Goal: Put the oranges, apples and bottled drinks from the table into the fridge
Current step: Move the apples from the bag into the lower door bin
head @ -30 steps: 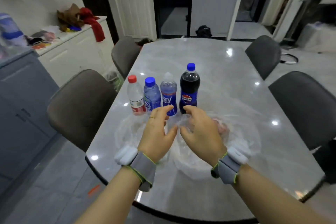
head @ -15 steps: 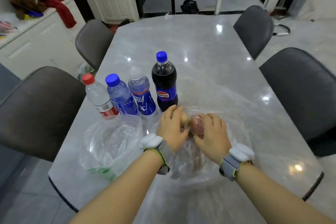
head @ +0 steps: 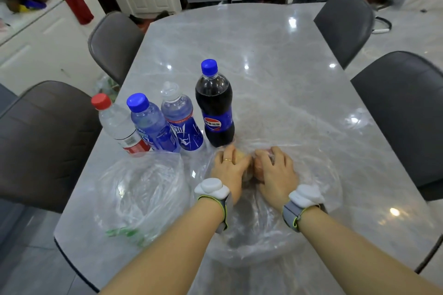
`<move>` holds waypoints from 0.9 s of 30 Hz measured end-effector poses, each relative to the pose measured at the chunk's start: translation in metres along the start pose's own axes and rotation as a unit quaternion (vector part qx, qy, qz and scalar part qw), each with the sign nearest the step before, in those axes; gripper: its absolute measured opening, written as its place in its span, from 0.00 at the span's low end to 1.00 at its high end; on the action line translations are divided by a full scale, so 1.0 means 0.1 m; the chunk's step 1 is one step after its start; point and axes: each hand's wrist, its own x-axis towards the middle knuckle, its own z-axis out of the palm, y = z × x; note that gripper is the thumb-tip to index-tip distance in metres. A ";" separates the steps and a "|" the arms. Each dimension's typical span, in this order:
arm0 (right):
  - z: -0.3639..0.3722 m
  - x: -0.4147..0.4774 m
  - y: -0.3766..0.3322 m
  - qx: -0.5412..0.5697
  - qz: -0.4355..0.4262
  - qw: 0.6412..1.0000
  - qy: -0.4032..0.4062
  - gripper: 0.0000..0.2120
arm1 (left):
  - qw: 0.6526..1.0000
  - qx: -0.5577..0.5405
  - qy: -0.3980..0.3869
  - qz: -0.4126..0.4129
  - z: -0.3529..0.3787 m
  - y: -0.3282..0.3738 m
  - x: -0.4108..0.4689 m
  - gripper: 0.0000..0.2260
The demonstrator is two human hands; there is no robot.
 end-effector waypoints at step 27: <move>-0.75 -1.25 -3.14 0.293 -0.340 0.891 0.068 0.33 | 0.874 -0.084 0.431 -0.209 -2.05 -1.23 -2.99 0.28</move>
